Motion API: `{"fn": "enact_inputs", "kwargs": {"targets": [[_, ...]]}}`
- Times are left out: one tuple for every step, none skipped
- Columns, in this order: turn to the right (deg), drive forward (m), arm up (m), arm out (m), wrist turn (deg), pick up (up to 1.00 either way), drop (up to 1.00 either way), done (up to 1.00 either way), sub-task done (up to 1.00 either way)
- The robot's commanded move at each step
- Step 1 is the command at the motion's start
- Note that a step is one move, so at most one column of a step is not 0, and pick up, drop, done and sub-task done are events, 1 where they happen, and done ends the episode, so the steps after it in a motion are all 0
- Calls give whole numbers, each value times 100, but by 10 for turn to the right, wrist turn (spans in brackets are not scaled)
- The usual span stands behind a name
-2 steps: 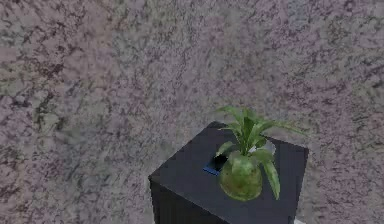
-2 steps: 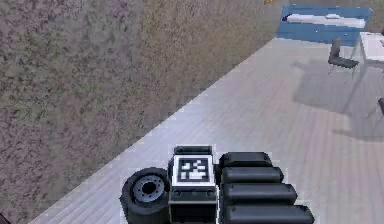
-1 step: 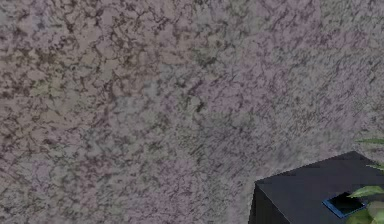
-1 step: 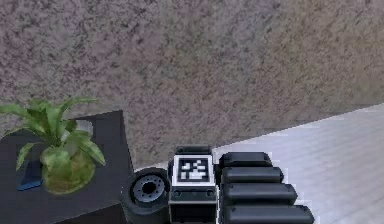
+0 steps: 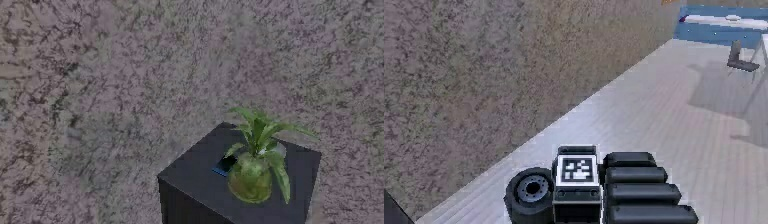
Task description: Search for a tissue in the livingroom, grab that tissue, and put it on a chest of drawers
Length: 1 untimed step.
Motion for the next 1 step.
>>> {"fn": "enact_inputs", "kwargs": {"targets": [[-300,0,0,0,0,0,0,0,0]]}}
